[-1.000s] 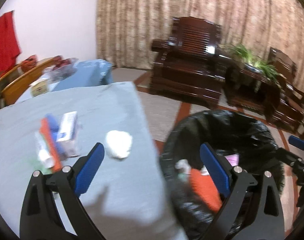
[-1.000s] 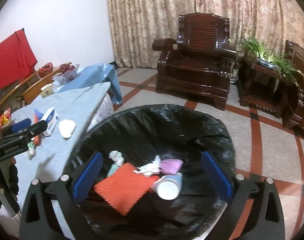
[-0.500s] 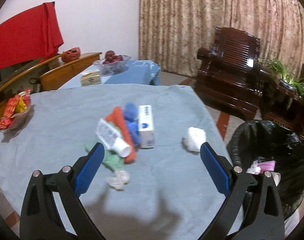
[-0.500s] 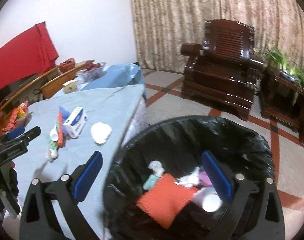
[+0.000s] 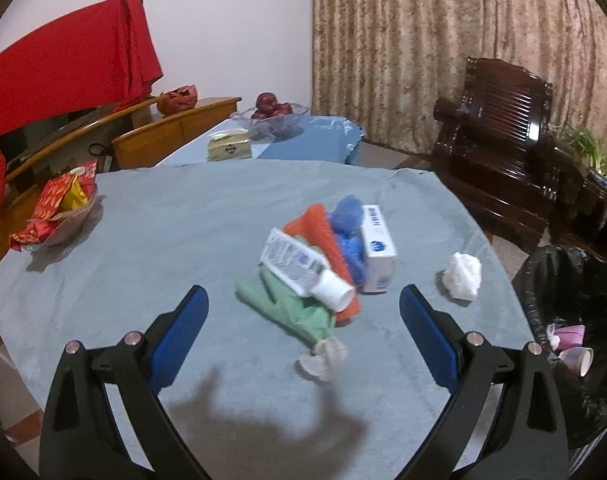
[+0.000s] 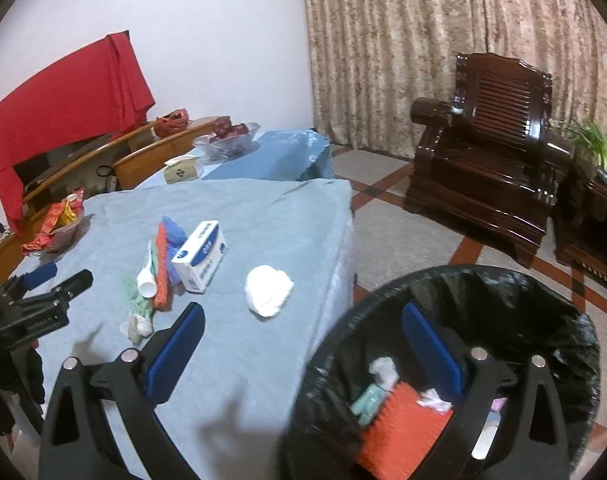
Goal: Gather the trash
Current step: 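Move both tools back over the table toward the remaining trash, then grasp the crumpled white tissue with the right gripper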
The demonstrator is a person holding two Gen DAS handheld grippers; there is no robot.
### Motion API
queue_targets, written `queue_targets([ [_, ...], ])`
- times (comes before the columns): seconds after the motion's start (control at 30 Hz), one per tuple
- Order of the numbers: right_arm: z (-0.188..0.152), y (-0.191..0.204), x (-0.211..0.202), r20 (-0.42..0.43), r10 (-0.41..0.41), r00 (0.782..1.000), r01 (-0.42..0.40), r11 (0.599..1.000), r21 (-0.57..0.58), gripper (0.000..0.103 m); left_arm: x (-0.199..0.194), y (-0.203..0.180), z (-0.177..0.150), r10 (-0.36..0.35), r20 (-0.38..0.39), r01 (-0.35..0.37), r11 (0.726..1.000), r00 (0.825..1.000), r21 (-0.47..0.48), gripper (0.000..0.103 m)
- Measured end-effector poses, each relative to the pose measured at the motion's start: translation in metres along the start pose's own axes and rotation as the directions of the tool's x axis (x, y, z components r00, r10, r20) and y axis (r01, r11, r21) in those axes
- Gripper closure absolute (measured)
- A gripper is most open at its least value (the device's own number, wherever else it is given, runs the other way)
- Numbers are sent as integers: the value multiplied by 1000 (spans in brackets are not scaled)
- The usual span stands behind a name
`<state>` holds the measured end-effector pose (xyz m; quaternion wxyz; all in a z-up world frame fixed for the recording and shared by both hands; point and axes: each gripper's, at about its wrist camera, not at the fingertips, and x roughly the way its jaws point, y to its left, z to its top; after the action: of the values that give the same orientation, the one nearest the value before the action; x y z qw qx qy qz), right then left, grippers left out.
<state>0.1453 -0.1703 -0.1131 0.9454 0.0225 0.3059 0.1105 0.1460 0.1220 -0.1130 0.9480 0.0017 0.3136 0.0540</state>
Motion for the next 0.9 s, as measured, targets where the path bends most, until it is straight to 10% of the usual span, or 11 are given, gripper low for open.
queue_targets([
  [0.9, -8, 49, 160, -185, -28, 982, 32, 999, 22, 43, 66, 42, 5, 36, -45, -38, 999, 998, -30, 10],
])
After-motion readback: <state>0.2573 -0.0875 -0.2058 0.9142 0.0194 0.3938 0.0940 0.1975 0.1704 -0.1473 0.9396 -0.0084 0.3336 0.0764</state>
